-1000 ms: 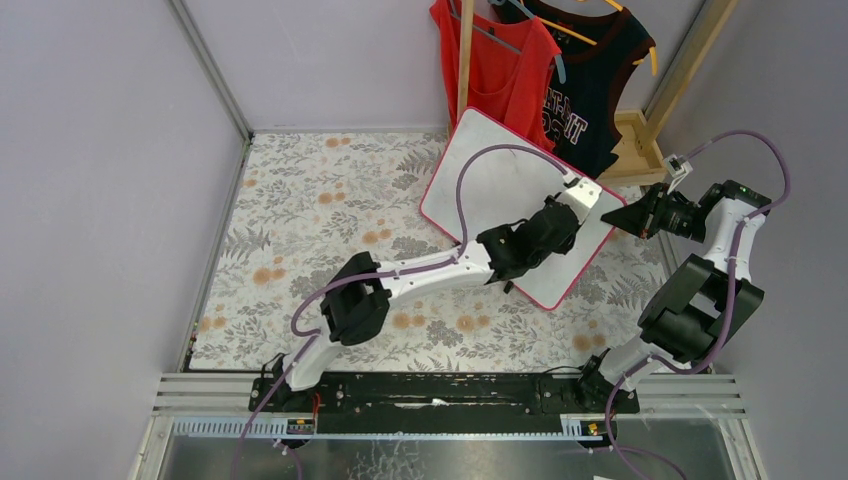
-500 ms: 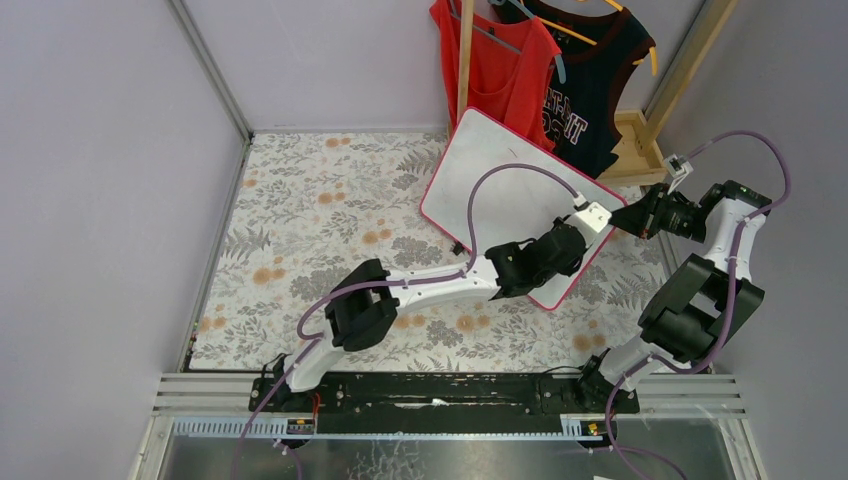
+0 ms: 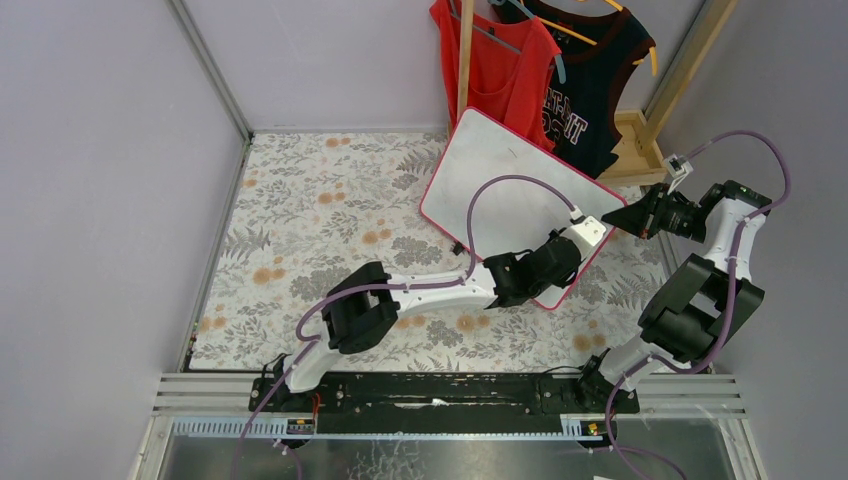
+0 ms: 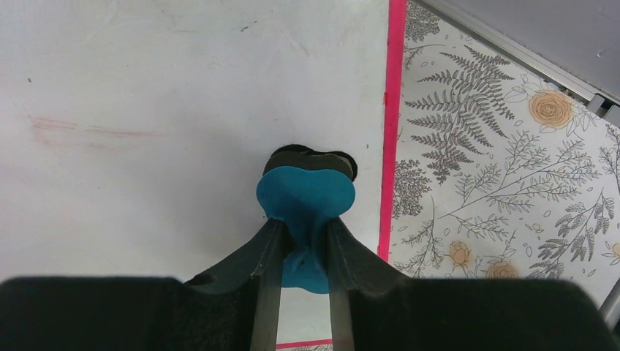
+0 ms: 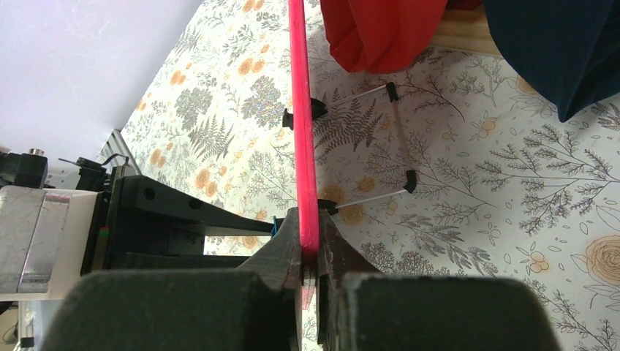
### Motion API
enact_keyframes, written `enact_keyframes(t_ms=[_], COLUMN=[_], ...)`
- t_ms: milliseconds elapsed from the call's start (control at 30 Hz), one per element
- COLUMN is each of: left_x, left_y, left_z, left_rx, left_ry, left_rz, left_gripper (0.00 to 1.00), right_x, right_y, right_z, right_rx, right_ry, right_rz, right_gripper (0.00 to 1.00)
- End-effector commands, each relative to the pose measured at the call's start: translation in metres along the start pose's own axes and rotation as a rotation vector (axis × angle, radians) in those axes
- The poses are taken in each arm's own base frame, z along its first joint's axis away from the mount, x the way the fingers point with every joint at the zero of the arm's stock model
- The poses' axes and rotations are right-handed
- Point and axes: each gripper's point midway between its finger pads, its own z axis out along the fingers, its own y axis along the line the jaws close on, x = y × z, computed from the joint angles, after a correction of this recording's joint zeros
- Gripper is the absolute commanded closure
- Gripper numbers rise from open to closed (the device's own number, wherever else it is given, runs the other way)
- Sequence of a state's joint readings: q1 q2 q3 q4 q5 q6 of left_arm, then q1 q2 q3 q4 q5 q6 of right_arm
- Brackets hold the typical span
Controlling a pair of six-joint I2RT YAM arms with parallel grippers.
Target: Erase the whiteboard
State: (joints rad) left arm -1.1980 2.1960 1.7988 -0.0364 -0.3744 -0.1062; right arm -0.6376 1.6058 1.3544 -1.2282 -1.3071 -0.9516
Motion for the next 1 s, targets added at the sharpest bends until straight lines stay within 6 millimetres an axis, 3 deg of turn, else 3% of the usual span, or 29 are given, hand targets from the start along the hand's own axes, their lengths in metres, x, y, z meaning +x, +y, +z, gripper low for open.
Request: enact_keyframes(t_ms=[0,233,433,600,767,967], left_x=[0.004,-0.043,-0.059,-0.063,-0.061,-0.053], left_y=[0.017,0.043,0.066,0.086,0.084,0.055], left_z=[0.002,0.010,0.015,0.005,-0.008,-0.003], left_rx=[-0.045,-0.091,-0.135,-0.160,-0.130,-0.048], left_ry=[0.034,-0.039,-0.058,-0.068,-0.069,-0.053], left_rz=[0.060,0.074,0.067,0.024,-0.010,-0.036], left_gripper=[1.00,1.00,1.00,1.00,1.00,1.00], right_x=[0.008,0.008,0.008,0.009,0.009,0.008], right_y=[-0.002,-0.002,-0.002,-0.003,-0.003,-0.001], right_z=[-0.001,0.000,-0.001,0.000,0.000,0.000], right_rx=[0.023,0.022,0.024,0.022,0.014,0.005], right_ry=[0.071,0.072,0.073,0.074,0.074,0.072], right_rz=[-0.031,-0.030,-0.028,-0.025,-0.034,-0.039], right_gripper=[1.00,1.00,1.00,1.00,1.00,1.00])
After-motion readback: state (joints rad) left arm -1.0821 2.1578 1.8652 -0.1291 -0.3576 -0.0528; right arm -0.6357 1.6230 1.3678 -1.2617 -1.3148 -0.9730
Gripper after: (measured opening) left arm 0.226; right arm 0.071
